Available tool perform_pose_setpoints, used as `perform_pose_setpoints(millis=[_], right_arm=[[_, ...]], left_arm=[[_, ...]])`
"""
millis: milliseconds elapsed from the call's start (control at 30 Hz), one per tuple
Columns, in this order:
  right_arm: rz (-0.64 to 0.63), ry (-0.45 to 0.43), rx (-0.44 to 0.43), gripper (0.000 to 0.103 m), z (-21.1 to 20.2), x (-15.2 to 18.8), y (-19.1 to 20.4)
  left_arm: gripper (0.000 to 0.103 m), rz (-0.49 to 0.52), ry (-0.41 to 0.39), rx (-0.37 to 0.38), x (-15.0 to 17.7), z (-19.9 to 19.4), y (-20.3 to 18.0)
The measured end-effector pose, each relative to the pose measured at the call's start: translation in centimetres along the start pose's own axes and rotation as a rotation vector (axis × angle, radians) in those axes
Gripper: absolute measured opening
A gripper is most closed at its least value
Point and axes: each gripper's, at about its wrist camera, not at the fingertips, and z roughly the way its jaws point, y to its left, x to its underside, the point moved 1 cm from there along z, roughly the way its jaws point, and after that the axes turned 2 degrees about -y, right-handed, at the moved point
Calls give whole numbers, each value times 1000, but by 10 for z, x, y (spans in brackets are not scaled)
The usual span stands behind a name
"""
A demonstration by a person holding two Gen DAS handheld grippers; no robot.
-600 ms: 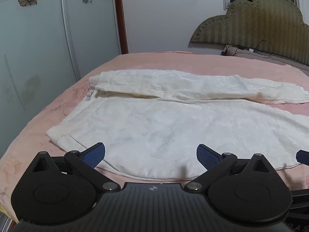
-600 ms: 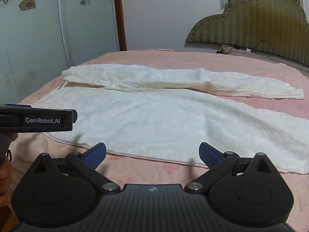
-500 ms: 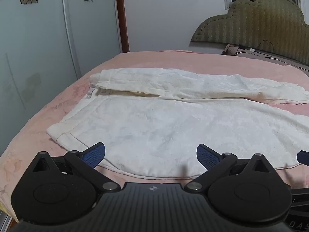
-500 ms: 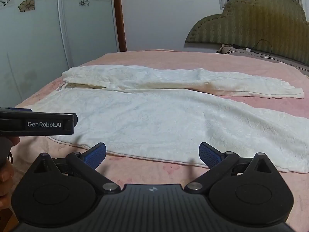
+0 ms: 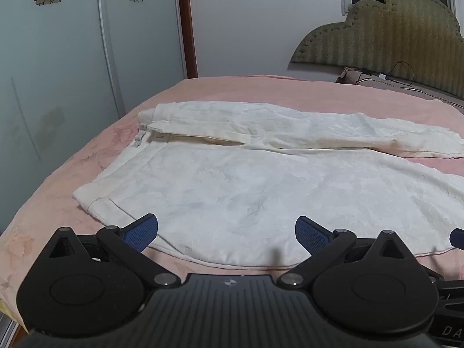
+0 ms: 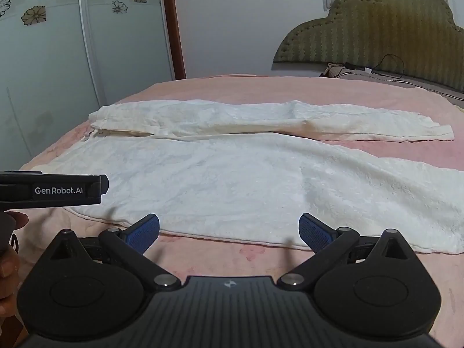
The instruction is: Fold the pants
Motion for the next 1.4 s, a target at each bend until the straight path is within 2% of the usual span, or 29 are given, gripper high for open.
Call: perform_pose_setpoints(millis=[300,600,833,1000,1200,1400], right_arm=[[8,4,-6,103,1,0,-3],[-10,-26,37,103,-1,-1,-3],[29,-13,-10,103,0,-1,-7],[0,-13,-39,103,1,0,-2],[-5,-14,-6,103,2,0,-1],[17,-33,-9,103,0,0,-8]], left_arm=[[103,3,6,-4,1,2,1],[103,3,4,-9,2,4,1],[103,6,0,-12,3,4,2],[103,14,2,-15,4,4,2],[103,21,3,-27,5,7,2],[103,18,5,-28,8,10,1]])
